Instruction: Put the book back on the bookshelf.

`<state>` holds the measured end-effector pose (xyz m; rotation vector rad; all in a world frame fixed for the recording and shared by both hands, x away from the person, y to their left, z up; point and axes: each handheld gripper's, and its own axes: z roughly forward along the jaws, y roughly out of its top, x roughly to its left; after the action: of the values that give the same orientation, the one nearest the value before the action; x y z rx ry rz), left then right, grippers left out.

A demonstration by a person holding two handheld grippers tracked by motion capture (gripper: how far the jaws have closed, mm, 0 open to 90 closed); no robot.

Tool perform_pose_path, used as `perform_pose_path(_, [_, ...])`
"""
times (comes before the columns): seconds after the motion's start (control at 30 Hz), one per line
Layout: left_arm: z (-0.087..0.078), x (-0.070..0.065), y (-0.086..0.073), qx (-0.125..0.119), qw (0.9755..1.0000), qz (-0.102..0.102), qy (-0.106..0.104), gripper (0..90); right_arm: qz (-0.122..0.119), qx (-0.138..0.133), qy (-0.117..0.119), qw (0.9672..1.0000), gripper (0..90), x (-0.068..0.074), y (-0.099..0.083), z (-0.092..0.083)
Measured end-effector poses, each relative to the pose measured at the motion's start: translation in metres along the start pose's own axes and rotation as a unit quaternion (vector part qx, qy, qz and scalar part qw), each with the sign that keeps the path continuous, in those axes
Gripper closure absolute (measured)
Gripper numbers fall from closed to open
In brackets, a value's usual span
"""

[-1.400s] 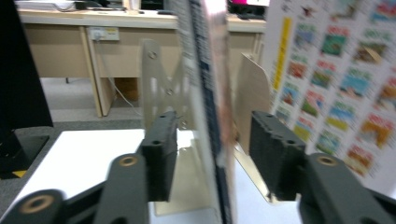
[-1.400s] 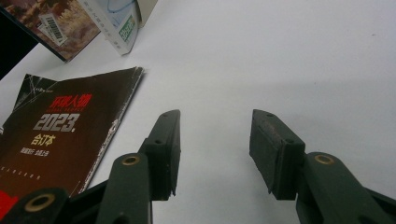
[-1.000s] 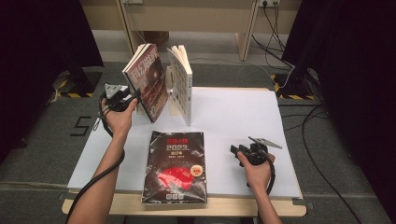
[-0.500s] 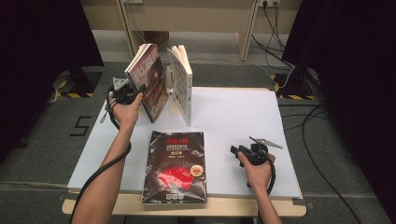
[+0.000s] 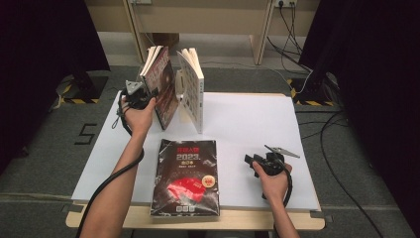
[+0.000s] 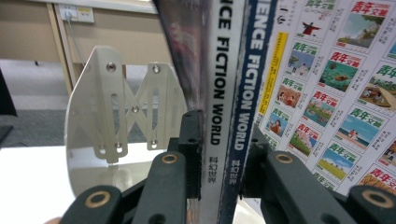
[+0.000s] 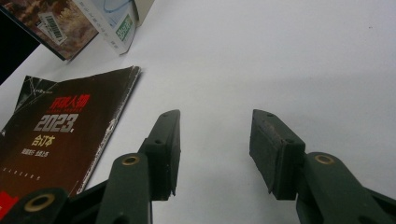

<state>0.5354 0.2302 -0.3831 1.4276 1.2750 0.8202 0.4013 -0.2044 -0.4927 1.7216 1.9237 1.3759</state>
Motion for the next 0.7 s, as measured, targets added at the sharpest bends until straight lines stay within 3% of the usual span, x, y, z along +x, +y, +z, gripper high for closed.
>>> perform_pose_path(0.23, [0.007,-0.024,0.003,-0.002,0.9998,0.015,-0.013,75.0,0.006,0.004,0.002,1.0000,54.0,0.001,0.000,0.000])
perform_pose_path(0.4, [0.011,-0.041,0.002,0.003,0.9987,0.046,-0.020,74.5,-0.002,-0.003,0.002,1.0000,54.0,-0.001,0.001,-0.001])
perform_pose_path(0.57, [0.011,-0.049,-0.003,0.004,0.9979,0.059,-0.025,73.3,-0.001,0.000,0.002,1.0000,54.0,-0.001,0.001,-0.002])
perform_pose_path(0.7, [0.009,-0.053,-0.004,0.006,0.9966,0.081,-0.017,73.7,0.002,-0.001,0.002,1.0000,53.9,0.000,0.001,-0.002])
